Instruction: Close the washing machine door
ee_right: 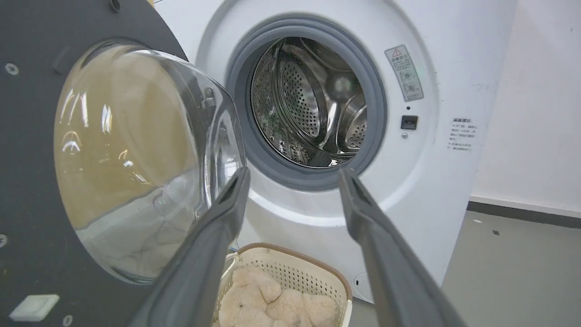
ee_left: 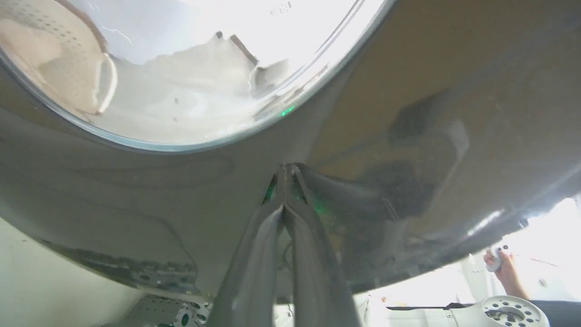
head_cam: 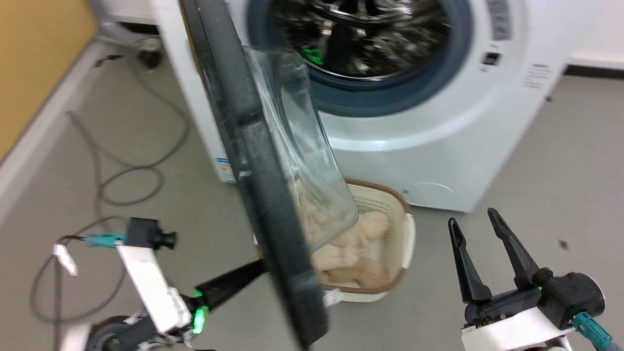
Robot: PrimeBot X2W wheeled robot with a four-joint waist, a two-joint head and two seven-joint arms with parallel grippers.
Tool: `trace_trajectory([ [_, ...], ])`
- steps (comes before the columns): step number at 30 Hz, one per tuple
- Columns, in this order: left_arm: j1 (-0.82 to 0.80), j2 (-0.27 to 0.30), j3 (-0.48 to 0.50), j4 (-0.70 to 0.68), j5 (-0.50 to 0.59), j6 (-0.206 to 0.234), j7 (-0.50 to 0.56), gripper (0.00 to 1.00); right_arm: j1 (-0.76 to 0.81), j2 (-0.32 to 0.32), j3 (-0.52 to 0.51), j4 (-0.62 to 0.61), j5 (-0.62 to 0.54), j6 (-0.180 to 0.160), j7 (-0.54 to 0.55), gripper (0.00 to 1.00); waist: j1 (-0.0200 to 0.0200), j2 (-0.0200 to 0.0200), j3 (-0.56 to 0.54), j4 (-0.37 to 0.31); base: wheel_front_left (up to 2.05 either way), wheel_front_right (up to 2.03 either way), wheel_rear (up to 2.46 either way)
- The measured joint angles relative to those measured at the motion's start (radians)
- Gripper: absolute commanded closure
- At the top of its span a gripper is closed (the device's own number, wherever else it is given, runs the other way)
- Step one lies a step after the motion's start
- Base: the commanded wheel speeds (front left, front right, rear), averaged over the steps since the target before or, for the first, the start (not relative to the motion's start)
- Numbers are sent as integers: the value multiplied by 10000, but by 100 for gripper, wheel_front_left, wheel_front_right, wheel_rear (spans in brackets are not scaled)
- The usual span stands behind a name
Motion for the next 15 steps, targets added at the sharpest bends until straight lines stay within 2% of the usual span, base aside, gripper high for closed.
trace_trajectory([
  [6, -12, -819, -587, 291, 167, -213, -470, 100, -33, 77, -50, -84, -42, 0, 0, 0, 0, 0, 220, -1146, 0, 0, 0],
  [15, -789, -1254, -1014, 936, 650, -332, -2146, 100, -117, 234, -107, -242, -69, 0, 0, 0, 0, 0, 688, -2916, 0, 0, 0],
])
